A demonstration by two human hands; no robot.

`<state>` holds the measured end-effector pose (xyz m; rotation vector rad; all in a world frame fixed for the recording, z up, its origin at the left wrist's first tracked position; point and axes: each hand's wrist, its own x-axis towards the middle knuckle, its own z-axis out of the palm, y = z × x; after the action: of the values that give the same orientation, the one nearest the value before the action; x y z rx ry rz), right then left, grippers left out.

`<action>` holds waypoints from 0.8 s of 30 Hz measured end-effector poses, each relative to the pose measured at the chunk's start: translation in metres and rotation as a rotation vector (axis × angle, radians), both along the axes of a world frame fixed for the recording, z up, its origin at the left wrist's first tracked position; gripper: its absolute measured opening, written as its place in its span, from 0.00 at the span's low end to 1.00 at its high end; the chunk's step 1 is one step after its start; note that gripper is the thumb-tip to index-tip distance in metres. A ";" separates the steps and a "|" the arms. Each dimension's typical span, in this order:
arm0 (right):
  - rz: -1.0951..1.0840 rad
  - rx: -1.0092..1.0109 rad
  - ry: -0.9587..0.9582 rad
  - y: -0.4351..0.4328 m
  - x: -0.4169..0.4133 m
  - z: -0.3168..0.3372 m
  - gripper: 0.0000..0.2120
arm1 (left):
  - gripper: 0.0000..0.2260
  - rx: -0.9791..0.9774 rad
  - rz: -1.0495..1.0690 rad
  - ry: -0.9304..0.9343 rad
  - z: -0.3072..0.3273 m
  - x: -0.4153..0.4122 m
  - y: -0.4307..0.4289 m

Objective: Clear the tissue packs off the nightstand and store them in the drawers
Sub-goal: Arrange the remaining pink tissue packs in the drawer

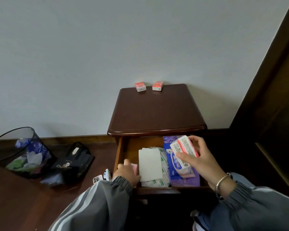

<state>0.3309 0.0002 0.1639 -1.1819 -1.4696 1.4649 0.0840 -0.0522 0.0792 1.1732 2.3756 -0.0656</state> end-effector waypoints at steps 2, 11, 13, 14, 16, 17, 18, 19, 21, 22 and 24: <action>0.005 -0.005 0.006 -0.001 0.001 0.001 0.24 | 0.42 -0.050 -0.001 0.037 -0.006 0.005 -0.001; 0.015 -0.067 -0.051 -0.001 -0.009 -0.005 0.26 | 0.24 0.173 -0.369 0.053 0.004 -0.020 -0.002; 0.031 -0.080 -0.065 -0.001 -0.011 -0.007 0.26 | 0.22 0.092 -0.495 0.045 0.007 -0.030 -0.001; 0.033 -0.079 -0.075 -0.001 -0.013 -0.009 0.27 | 0.21 0.022 -0.539 0.042 0.007 -0.033 0.000; 0.023 -0.079 -0.090 -0.003 -0.017 -0.013 0.27 | 0.17 -0.076 -0.582 0.025 0.005 -0.034 0.003; 0.022 -0.081 -0.097 -0.003 -0.020 -0.015 0.28 | 0.16 -0.096 -0.590 0.020 0.004 -0.034 0.004; 0.026 -0.080 -0.109 -0.004 -0.022 -0.017 0.28 | 0.16 -0.107 -0.594 0.017 0.003 -0.034 0.005; 0.032 -0.073 -0.128 -0.004 -0.023 -0.019 0.28 | 0.16 -0.114 -0.598 0.018 0.003 -0.035 0.005; 0.040 -0.066 -0.159 -0.004 -0.027 -0.024 0.28 | 0.17 -0.121 -0.614 0.029 0.003 -0.038 0.005; 0.041 -0.073 -0.166 -0.004 -0.029 -0.026 0.28 | 0.17 -0.121 -0.622 0.027 0.004 -0.040 0.005; 0.044 -0.094 -0.183 -0.004 -0.035 -0.032 0.28 | 0.18 -0.097 -0.633 0.003 0.006 -0.044 0.003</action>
<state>0.2957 -0.0040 0.1323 -1.3796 -1.5716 1.5023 0.0402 -0.0496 0.0852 1.8206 1.8883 -0.3842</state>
